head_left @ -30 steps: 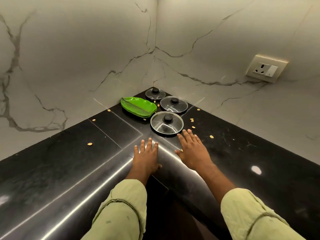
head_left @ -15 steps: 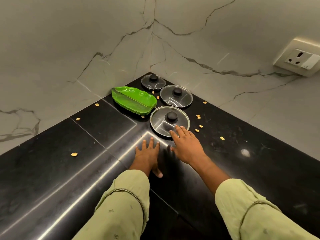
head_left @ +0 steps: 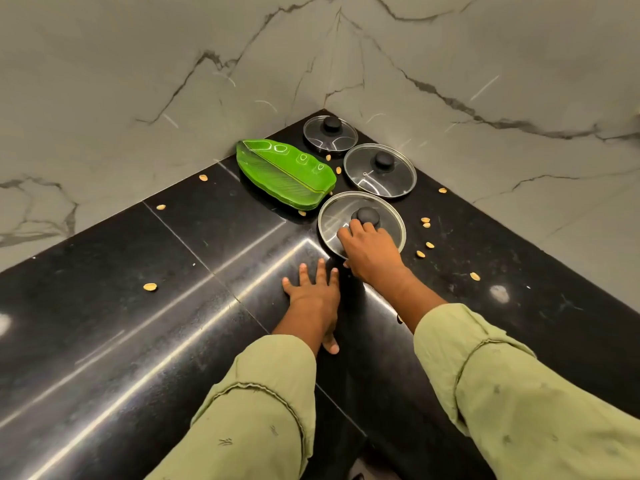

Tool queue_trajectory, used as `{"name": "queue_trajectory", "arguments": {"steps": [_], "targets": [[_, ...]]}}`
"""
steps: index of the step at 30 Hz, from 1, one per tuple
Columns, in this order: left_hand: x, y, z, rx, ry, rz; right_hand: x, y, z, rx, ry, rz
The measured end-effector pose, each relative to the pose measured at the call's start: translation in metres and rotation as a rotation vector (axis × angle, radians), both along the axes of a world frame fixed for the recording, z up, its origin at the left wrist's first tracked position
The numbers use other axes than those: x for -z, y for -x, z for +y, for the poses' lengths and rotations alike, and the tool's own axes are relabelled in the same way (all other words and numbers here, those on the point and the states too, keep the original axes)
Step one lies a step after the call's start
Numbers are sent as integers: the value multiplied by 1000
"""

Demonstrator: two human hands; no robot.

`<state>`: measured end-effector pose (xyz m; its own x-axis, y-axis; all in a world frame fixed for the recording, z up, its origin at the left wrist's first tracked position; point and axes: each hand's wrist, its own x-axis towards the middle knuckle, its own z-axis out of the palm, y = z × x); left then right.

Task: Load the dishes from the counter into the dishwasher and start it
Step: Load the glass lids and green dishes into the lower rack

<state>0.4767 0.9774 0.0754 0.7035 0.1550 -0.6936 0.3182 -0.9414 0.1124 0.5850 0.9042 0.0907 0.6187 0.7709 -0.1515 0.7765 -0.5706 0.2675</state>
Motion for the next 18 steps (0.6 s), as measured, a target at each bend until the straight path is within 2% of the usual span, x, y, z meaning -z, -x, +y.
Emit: {"name": "queue_trajectory", "arguments": {"steps": [5, 8, 18], "targets": [[0, -1, 0, -13, 23, 13, 5, 2, 4, -98, 90, -86], [-1, -2, 0, -19, 25, 9, 6, 3, 0, -117, 125, -49], [-1, 0, 1, -6, 20, -2, -9, 9, -3, 0, 132, -44]]}}
